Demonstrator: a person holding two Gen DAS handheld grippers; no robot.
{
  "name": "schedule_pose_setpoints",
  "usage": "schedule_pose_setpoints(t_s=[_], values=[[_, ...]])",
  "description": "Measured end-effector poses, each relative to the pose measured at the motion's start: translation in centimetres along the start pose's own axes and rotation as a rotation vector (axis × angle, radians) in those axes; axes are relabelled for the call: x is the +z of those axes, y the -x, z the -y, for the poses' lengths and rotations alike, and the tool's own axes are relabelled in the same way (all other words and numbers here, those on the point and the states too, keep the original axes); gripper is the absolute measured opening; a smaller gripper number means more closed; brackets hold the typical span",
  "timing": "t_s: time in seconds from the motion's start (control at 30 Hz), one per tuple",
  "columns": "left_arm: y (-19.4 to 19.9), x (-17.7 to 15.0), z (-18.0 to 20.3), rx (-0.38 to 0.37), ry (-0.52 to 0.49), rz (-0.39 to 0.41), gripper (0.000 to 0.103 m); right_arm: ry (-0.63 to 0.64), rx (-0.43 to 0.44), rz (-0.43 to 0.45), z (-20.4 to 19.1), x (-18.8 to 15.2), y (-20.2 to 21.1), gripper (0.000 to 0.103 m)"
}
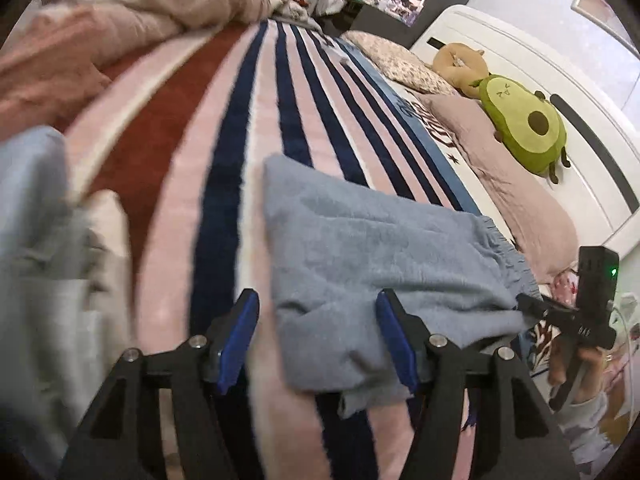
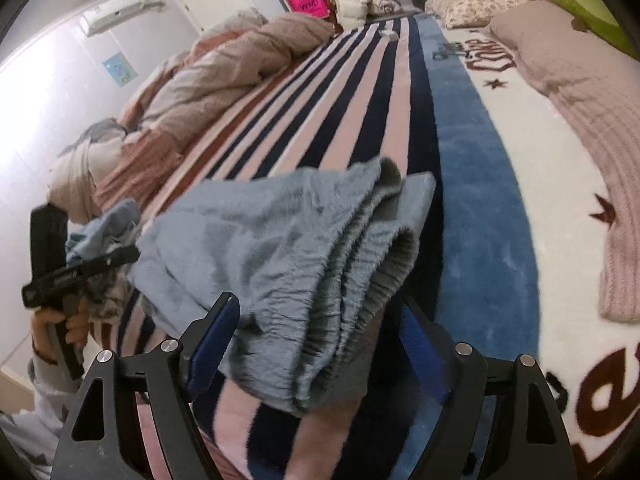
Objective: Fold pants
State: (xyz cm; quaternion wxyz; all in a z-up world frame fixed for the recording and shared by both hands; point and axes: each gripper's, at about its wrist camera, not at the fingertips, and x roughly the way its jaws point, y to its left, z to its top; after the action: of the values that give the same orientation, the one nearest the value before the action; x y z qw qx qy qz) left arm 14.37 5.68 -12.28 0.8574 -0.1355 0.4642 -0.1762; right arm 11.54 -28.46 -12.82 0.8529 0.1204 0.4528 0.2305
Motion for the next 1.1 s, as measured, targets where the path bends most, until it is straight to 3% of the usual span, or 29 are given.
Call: schedule_pose_setpoints(t_s=[0.17,0.2,0.27,0.4,0.57,1.1], values=[[-2.2,-0.1,0.0,-0.033,0.010,-0.040,0.053,-0.068,0.085,-0.050,1.3,-0.8,-1.7,0.076],[-2.3,-0.1,0.1,-0.041,0.001,-0.041,0.044,-0.071,0.095,-0.052,1.3,-0.8,-1.9,0.071],[-2.4,-0.1,0.6,-0.030,-0.015,-0.039,0.041,-0.079,0.125,-0.060,1.2,-0.8,-2.3,0.063],[-1.8,0.0,1.6,0.014,-0.061,-0.005,0.029,-0.033,0.075,-0.040,0.0,-0.7,-2.2,0.051],[0.0,0.8,3.7,0.051,-0.139,0.057,0.025,0.012,0.041,-0.004,-0.9,0.1,-0.7,0.039],[9.0,2.9,5.4,0.096,-0.222,0.239,0.023,0.091,0.072,0.135,-6.1,3.8,4.6,0.037]])
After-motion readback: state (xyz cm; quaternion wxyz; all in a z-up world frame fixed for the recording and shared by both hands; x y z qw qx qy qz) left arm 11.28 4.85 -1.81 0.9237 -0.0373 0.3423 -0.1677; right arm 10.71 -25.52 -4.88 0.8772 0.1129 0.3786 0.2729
